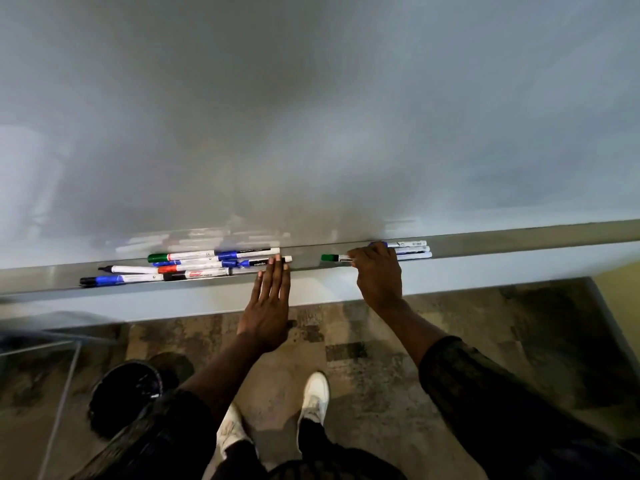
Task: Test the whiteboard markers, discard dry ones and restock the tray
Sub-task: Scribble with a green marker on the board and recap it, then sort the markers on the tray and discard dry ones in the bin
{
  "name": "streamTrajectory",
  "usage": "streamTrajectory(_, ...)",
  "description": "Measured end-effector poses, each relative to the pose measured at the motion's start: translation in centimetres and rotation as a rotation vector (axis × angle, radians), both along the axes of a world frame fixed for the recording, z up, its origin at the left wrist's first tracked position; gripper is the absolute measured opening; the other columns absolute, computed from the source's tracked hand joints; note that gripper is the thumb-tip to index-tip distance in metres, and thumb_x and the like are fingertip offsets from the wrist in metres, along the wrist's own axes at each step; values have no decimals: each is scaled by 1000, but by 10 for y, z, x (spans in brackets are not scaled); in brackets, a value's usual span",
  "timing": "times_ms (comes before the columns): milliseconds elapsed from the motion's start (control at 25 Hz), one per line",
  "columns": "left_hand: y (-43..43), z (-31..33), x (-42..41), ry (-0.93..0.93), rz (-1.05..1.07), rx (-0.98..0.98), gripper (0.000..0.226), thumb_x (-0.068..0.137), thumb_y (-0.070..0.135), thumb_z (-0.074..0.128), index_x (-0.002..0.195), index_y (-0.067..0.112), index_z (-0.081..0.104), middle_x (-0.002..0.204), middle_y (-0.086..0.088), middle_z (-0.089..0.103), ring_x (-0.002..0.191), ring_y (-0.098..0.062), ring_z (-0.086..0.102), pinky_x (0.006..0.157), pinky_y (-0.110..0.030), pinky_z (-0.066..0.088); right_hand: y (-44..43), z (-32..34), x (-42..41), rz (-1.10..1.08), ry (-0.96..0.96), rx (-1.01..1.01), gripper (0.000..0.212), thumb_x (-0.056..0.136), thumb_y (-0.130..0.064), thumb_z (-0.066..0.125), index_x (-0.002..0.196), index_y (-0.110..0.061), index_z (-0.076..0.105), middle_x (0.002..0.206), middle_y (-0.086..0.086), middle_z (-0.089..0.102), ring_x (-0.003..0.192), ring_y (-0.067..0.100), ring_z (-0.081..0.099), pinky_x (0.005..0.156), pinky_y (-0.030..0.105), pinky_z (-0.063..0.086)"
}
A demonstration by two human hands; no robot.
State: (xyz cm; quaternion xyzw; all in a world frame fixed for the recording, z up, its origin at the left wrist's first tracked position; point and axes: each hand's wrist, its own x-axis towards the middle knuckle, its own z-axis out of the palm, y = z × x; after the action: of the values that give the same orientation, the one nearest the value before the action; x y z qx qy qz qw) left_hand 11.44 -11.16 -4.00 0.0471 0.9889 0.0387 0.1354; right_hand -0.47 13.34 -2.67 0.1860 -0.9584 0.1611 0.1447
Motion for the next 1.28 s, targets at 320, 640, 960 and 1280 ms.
streamTrajectory(320,-2,3,-3,-90,-27,-62,144,87,71,71,160,0,-31,167,-23,-43,157,-42,-36,133,-61,-1,3,-20,-7,113,-121,-7,47,77,16,72,115,-11,80,100,5,70,106,32,56,84,41,54)
streamTrajectory(640,-6,6,-4,-155,-41,-47,147,88,71,71,156,2,-39,163,-22,-48,155,-43,-39,132,-62,-4,2,-14,-4,153,-120,55,51,73,21,74,117,-4,78,107,11,70,110,39,63,88,47,60)
streamTrajectory(960,-30,4,15,-50,106,47,132,96,62,66,161,2,-31,168,-22,-41,158,-40,-36,134,-55,-5,-28,3,7,215,-73,43,44,79,8,79,120,-8,75,115,8,72,114,34,61,92,45,56)
streamTrajectory(1280,-61,-4,24,-83,119,20,134,95,65,66,161,4,-33,168,-19,-43,158,-39,-37,134,-52,-9,-123,1,15,289,-100,23,27,92,-2,71,117,-10,73,109,8,69,104,31,60,87,42,50)
